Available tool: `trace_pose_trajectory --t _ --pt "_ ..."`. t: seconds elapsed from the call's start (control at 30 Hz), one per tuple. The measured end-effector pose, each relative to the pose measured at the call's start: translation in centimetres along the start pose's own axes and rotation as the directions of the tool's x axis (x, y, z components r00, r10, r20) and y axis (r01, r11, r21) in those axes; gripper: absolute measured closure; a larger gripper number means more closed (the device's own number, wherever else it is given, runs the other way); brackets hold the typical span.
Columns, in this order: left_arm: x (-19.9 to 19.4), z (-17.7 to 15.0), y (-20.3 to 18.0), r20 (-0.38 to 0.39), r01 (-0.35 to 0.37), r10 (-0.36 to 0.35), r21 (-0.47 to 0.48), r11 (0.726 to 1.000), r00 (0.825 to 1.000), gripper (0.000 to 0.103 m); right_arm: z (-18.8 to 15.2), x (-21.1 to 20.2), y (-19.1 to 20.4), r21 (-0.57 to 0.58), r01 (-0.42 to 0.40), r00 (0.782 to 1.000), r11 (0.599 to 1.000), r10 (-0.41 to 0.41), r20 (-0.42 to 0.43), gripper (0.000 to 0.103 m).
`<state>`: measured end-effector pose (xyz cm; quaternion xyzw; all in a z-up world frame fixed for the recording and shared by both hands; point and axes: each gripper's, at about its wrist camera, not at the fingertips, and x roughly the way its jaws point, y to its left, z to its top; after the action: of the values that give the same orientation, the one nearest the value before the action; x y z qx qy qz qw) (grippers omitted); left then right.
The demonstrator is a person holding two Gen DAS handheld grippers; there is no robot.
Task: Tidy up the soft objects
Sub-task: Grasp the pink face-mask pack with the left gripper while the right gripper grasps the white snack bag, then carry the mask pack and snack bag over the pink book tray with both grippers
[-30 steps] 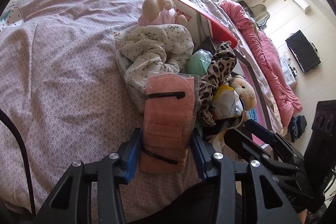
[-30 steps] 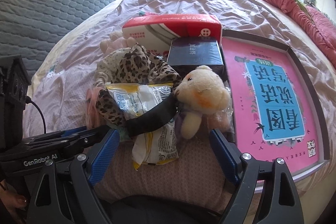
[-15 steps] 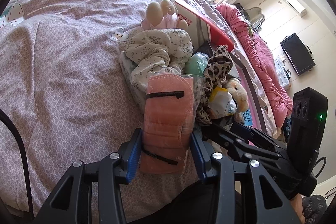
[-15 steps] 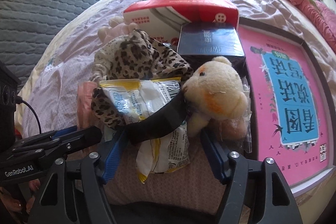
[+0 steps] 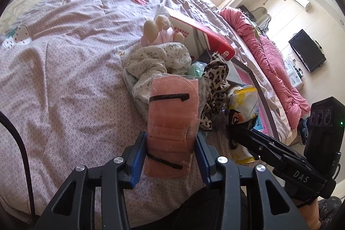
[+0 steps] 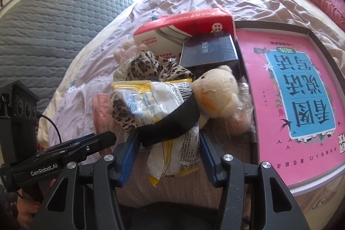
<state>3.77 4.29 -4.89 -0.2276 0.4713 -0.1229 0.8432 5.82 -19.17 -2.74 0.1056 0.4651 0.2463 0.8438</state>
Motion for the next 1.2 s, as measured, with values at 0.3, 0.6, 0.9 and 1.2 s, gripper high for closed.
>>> trace_pose_trajectory --t 0.3,0.6,0.9,1.2 --pt "-1.3 -0.4 -1.2 0.036 -0.028 0.027 0.024 0.999 0.999 0.060 0.1 -1.4 -0.2 0.015 -0.046 0.997 0.999 0.045 0.057 0.049" --pt "-3.0 -0.9 -3.3 0.075 -0.063 0.059 0.050 0.997 0.995 0.060 0.2 -3.3 -1.2 0.062 -0.093 0.989 0.994 0.085 0.123 0.049" --pt "-3.1 -0.6 -9.0 0.069 -0.056 0.046 0.144 0.988 0.997 0.060 0.3 -7.1 -3.2 0.084 -0.080 0.974 0.993 0.060 0.217 0.049" --pt "-1.5 -0.4 -14.3 0.045 -0.046 0.037 0.208 0.977 0.998 0.060 0.0 -10.3 -6.7 0.140 -0.051 0.953 0.989 0.006 0.303 0.049"
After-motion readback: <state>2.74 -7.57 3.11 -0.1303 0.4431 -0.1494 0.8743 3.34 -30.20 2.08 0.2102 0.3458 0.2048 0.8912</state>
